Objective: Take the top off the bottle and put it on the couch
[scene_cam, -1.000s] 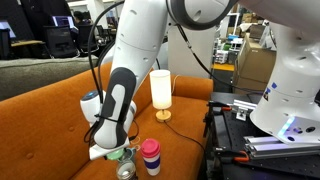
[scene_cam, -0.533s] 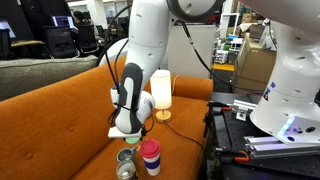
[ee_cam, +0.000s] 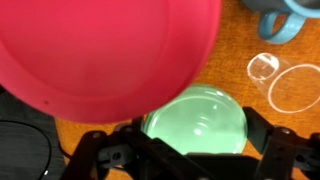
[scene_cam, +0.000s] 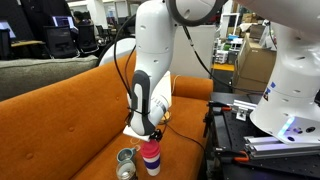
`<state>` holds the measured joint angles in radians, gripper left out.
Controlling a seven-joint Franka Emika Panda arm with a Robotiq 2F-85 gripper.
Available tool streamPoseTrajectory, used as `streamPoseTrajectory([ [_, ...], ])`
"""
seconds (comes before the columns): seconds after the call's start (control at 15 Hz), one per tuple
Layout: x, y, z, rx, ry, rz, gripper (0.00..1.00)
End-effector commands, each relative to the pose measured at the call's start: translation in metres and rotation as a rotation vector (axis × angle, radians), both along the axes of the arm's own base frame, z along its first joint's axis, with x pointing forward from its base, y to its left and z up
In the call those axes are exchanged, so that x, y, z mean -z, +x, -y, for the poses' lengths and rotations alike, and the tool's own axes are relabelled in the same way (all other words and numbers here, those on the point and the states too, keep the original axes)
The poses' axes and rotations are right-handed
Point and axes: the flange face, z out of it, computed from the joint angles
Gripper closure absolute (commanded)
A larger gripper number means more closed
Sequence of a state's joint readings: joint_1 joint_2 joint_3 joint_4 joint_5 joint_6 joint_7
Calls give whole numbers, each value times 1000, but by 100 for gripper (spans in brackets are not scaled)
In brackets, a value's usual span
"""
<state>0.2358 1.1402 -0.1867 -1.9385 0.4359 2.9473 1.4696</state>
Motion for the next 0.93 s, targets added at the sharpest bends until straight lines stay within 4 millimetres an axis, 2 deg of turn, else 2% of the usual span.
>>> streamPoseTrajectory([
  [0.0, 9, -13, 2, 150, 8, -20, 30],
  [0.4, 41, -31, 4, 361, 42, -64, 30],
  [0.87, 46, -35, 30, 530, 65, -56, 30],
])
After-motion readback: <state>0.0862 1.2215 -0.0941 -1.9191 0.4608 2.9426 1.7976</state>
